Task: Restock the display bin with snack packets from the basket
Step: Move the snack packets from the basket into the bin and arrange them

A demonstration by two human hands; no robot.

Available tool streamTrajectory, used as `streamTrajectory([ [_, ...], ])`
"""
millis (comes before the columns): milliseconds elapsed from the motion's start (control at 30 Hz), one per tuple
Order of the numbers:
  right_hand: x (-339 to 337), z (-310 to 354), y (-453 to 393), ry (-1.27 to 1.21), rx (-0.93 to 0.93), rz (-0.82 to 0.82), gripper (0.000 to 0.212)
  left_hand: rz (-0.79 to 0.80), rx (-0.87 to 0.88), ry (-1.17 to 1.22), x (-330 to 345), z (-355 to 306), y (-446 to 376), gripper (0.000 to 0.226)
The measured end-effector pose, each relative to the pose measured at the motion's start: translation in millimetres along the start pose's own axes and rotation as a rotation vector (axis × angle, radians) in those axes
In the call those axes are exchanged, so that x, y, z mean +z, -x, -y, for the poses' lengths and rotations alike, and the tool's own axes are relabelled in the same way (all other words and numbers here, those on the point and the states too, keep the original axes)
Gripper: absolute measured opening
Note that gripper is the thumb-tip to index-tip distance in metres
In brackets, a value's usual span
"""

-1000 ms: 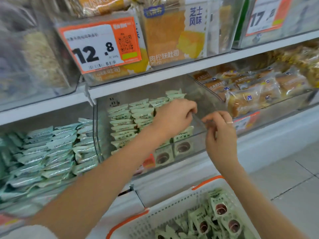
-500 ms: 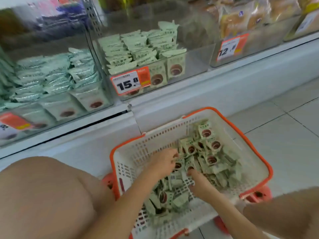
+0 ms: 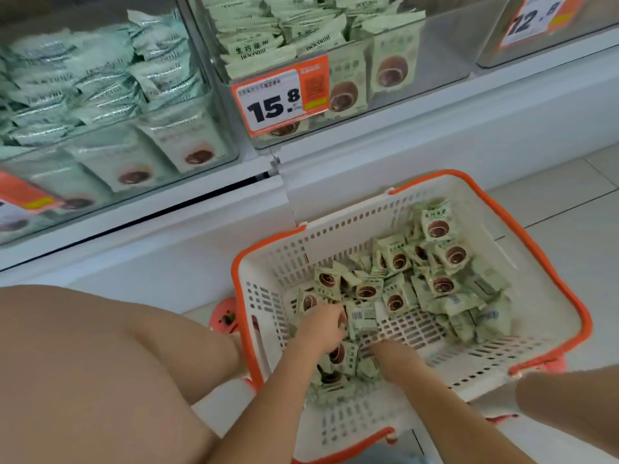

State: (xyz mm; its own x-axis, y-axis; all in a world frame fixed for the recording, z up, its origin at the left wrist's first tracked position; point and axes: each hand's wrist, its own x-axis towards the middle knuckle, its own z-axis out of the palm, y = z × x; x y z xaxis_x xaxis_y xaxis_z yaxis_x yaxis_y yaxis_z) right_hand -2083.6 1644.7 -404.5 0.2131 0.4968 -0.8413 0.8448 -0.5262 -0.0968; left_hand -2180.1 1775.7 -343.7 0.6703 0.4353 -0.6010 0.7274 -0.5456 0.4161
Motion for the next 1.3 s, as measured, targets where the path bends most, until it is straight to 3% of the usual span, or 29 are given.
streamTrajectory([
  [100, -2, -1, 3, 0.021, -0.006, -0.033, 0.030, -0.028, -0.027, 0.067, 4, 8, 2, 0.024],
  [200, -23, -3, 13, -0.045, -0.046, -0.166, 0.020, -0.035, -0.090, 0.161, 2, 15, 7, 0.018],
  [367, -51, -28, 36, -0.272, 0.034, -0.305, 0.021, 0.018, -0.137, 0.217, 0, 18, 17, 0.017],
  [467, -44, -35, 48, -0.285, 0.027, -0.229, 0.025, 0.022, -0.120, 0.184, 5, 16, 27, 0.015],
  [600, -24, -24, 42, -0.293, 0.031, -0.113, 0.056, 0.058, -0.098, 0.189, 11, 15, 36, 0.016],
  [800, 4, -1, 10, -0.198, 0.145, 0.002, 0.087, 0.111, -0.115, 0.213, 20, 26, 29, 0.013],
  [1033, 16, 12, -18, -0.095, 0.134, 0.050, 0.089, 0.154, -0.158, 0.262, 25, 30, 11, 0.017],
  [1167, 4, 5, -12, -0.271, 0.088, 0.013, 0.081, 0.163, -0.169, 0.310, 23, 25, 6, 0.024],
  [1300, -30, -15, 26, -0.660, -0.007, -0.124, 0.084, 0.177, -0.199, 0.378, 16, 15, 6, 0.045],
])
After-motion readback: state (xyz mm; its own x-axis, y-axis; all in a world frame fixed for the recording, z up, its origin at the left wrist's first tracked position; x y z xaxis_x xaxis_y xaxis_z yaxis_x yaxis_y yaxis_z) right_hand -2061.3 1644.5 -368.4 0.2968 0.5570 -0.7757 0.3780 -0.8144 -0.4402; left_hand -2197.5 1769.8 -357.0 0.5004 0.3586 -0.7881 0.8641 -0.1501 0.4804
